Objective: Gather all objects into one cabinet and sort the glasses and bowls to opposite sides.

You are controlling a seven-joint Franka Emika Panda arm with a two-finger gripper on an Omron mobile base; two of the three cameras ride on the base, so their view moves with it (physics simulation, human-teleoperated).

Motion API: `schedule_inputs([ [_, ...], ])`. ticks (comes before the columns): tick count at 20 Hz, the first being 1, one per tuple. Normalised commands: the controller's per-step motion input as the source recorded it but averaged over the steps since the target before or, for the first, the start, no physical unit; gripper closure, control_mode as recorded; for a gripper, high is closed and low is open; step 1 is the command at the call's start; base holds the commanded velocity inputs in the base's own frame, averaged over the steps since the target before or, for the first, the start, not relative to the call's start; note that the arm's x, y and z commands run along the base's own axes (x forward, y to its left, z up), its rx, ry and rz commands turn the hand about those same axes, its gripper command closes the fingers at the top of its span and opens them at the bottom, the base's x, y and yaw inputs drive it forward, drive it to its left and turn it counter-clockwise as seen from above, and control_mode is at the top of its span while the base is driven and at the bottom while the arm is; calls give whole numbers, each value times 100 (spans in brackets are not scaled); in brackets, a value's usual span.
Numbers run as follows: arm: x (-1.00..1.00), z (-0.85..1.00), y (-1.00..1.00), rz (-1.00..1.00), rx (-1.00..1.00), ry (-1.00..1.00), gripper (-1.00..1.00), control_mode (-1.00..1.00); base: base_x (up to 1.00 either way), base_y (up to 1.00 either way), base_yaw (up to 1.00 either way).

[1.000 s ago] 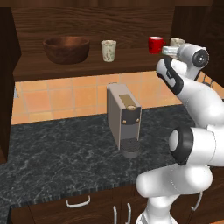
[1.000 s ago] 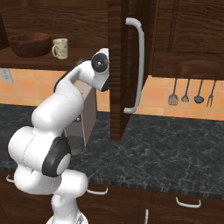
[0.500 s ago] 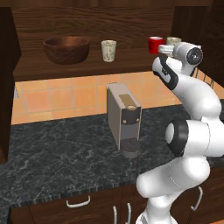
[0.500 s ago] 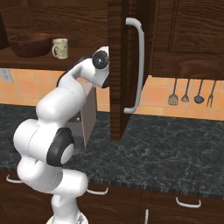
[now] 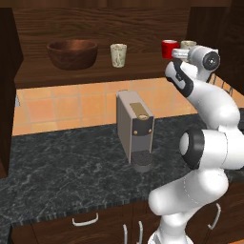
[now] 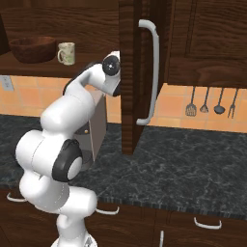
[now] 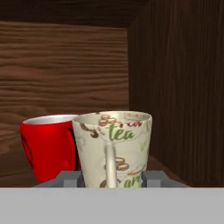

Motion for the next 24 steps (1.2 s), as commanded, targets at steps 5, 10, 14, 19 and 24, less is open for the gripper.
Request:
schedule_inputs([
  [5,-48,0,13,1,0,0,-100,-100,0,0,0],
  [10,-60,3,44,0,0,4,-100,-100,0,0,0],
  [14,-44,22,60,0,0,7,-100,-100,0,0,0],
  [19,-55,28,56,0,0,15,-100,-100,0,0,0],
  [24,-66,22,55,0,0,16,-100,-100,0,0,0],
])
